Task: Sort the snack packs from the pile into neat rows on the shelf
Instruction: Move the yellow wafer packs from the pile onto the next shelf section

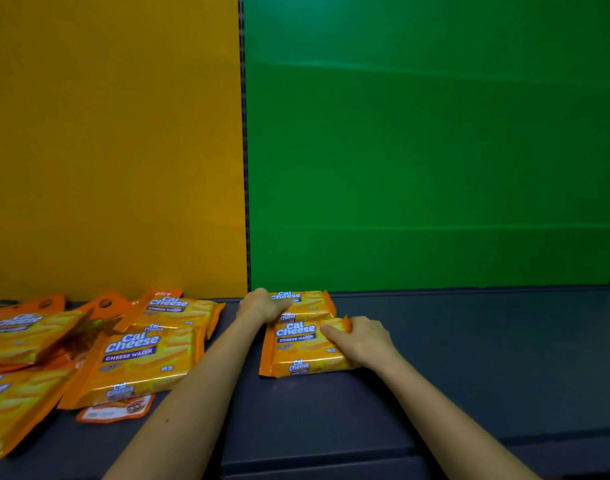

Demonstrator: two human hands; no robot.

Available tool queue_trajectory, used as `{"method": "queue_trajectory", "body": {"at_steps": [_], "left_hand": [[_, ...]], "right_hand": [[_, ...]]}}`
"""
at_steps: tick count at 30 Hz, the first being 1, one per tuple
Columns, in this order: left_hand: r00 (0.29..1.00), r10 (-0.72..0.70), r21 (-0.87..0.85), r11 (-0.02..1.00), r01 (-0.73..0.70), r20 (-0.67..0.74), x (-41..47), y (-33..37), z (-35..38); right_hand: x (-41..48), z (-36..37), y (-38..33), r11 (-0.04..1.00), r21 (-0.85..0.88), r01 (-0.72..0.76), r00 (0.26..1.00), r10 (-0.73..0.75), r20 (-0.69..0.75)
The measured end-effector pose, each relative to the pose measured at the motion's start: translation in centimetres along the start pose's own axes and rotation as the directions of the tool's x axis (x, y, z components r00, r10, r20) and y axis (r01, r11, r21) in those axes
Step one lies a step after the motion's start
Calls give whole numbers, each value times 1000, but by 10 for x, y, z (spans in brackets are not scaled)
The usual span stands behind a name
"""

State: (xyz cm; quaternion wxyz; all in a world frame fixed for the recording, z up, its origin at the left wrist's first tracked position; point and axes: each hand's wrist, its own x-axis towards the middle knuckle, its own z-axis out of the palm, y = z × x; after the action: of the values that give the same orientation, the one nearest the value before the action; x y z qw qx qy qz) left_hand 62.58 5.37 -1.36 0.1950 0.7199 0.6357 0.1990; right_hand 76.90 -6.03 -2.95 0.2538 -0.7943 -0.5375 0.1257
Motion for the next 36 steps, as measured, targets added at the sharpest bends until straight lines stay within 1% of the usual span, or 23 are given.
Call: {"method": "queue_trajectory", "body": {"at_steps": [6,9,12,14,17,19,21,23,26,28,30,33,34,36], "left_hand": [[995,84,144,987,-75,-60,-5,-2,-15],[977,154,221,968,-119,-146,-11,-6,-26],[944,213,269,953,-143,-251,-22,-12,-38],[921,239,283,947,-151,-309,-31,-20,-48],[894,230,260,956,-134,-385,-47,-40,-68],[885,194,223,969,-106,-423,-58,-60,-83],[873,147,186,980,-66,-465,-68,-81,-96],[862,93,142,990,-25,-499,-78,-102,-107],[855,24,78,997,20,-519,-90,-130,-121],[857,-9,46,998,39,-516,-95,-146,-130],[862,-28,28,998,49,-506,-97,-159,-137],[879,-33,17,999,47,-476,-96,-173,-145],[886,-31,12,999,41,-463,-93,-177,-148],[901,-18,4,1000,22,-434,-86,-183,-154]], "right_hand": [[7,5,-2,999,6,35,999,-34,-29],[8,5,-2,999,5,39,998,-38,-46],[9,3,1,999,18,47,998,-47,-42],[6,1,4,997,5,77,994,-76,-75],[-2,-8,2,991,-1,134,972,-132,-197],[-5,-13,-6,974,60,219,945,-196,-262],[-9,-13,-20,939,124,322,919,-278,-278],[-16,-6,-37,907,163,387,910,-348,-227],[-28,11,-67,865,208,456,890,-448,-88],[-34,26,-86,855,196,480,870,-492,16],[-38,41,-102,877,153,456,871,-475,123],[-42,55,-125,916,25,400,892,-395,220],[-44,57,-132,927,15,376,895,-367,255],[-47,62,-145,946,74,314,886,-320,336]]}}
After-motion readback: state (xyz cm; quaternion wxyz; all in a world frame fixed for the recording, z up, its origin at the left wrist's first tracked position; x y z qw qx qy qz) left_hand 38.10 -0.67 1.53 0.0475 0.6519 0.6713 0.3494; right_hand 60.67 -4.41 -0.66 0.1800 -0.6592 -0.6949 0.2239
